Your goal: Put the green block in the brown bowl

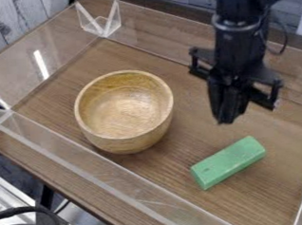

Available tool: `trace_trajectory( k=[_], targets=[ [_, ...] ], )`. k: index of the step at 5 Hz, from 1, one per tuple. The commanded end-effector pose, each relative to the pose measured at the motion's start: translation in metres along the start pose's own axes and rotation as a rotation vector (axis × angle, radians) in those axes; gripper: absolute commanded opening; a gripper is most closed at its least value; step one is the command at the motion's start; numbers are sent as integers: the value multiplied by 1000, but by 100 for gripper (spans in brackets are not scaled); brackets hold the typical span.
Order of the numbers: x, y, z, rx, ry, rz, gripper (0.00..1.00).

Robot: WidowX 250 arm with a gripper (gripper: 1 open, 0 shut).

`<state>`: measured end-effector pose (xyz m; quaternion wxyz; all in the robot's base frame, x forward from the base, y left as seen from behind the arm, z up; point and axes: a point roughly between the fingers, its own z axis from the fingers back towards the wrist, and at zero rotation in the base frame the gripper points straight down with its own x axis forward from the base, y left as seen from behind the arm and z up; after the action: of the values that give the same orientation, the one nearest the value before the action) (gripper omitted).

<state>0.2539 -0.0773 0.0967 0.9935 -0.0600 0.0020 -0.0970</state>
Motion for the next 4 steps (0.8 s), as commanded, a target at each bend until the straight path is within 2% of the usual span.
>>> trace_trajectory(
  k=[1, 4],
  targets=[
    [-2, -3, -2, -9, -40, -61, 100],
    [-5, -8, -34, -4, -14, -113, 100]
  ],
)
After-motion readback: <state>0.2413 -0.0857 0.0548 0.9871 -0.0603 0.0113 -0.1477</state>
